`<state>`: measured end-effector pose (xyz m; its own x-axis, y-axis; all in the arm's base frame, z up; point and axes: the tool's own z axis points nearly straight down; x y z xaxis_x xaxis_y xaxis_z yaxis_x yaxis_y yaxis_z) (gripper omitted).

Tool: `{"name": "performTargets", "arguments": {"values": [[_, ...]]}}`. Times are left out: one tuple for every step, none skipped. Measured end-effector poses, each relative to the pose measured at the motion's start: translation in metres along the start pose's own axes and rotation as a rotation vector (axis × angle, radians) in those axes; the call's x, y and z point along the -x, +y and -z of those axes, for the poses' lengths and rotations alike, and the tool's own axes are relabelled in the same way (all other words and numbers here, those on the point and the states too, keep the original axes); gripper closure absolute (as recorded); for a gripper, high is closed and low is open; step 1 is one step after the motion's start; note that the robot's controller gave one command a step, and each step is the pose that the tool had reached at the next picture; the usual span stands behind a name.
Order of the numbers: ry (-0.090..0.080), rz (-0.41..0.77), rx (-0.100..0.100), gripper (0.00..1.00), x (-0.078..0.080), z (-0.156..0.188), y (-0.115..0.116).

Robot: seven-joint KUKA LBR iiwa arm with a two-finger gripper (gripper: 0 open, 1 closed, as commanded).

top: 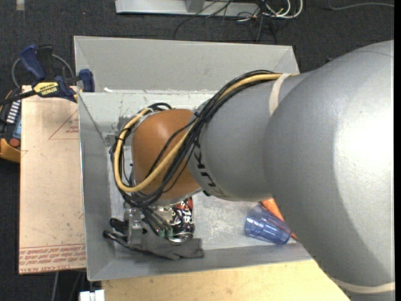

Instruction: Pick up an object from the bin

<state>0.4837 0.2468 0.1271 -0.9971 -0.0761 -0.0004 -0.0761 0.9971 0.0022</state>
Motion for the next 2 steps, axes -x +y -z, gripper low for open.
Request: {"name": "performTargets", "arguments": {"values": [[-0.004,0.000,0.001,1.00,0.0009,0.0176,0.0002],[-0.004,0.000,0.002,1.00,0.0012,0.0261,0.0003]]}}
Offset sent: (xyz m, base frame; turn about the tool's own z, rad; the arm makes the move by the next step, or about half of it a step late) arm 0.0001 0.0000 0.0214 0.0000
